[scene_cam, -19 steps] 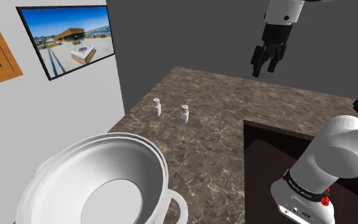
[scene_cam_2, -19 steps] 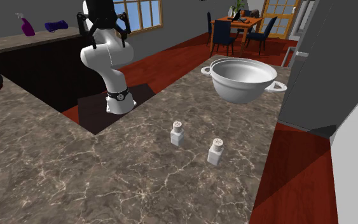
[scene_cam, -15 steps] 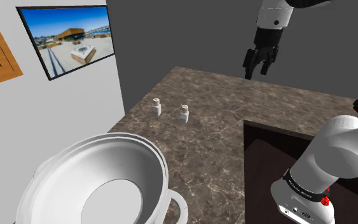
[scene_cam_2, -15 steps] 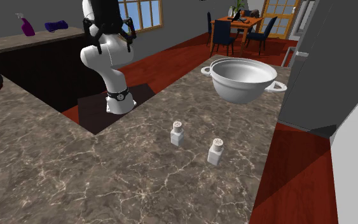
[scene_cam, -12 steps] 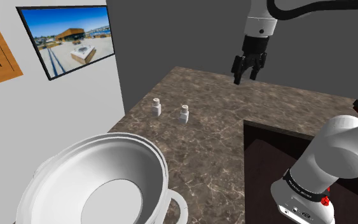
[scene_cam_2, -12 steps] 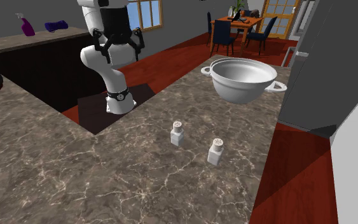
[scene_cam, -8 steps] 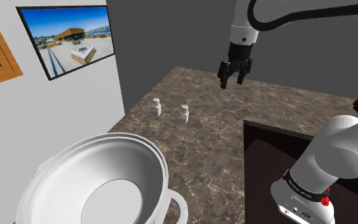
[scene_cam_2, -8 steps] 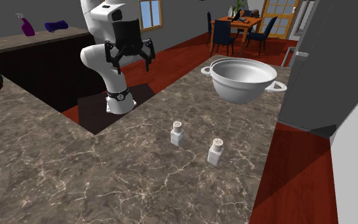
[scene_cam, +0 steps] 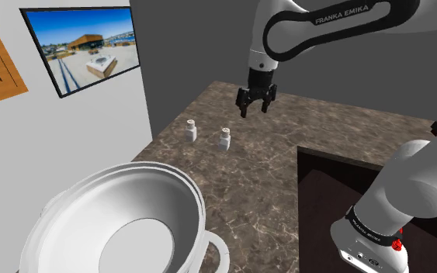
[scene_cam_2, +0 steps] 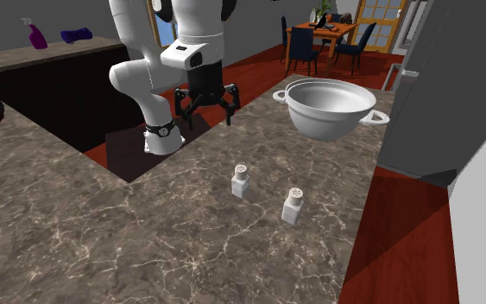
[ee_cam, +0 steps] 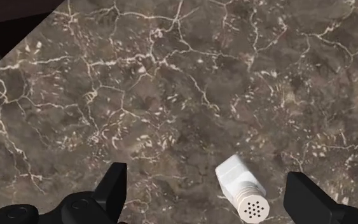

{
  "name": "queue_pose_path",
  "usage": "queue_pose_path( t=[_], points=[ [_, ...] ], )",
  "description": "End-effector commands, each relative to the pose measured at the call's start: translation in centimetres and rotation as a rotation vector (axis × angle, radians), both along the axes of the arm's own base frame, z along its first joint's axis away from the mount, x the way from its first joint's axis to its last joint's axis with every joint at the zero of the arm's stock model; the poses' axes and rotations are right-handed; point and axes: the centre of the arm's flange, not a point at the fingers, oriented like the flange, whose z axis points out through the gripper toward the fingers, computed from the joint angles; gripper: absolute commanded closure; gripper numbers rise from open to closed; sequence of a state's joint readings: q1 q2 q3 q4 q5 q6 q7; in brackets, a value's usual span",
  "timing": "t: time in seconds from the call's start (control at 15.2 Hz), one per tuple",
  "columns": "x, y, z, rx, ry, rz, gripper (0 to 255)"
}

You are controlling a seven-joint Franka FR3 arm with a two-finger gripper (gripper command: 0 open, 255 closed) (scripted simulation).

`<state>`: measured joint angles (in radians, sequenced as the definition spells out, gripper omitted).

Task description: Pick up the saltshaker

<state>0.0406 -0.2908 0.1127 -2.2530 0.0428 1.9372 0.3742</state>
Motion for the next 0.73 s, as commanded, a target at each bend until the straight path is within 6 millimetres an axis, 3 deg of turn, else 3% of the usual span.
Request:
queue_pose_path(
  t=[0.0, 0.4, 0.66],
  points=[
    [2.1, 1.0, -1.6, 0.003, -0.006, -0.007, 0],
    [7.9, 3.9, -5.8, 0.009, -0.02, -0.029, 0],
    [8.4, 4.2, -7.8, 0.01, -0.021, -0.03, 0]
  ],
)
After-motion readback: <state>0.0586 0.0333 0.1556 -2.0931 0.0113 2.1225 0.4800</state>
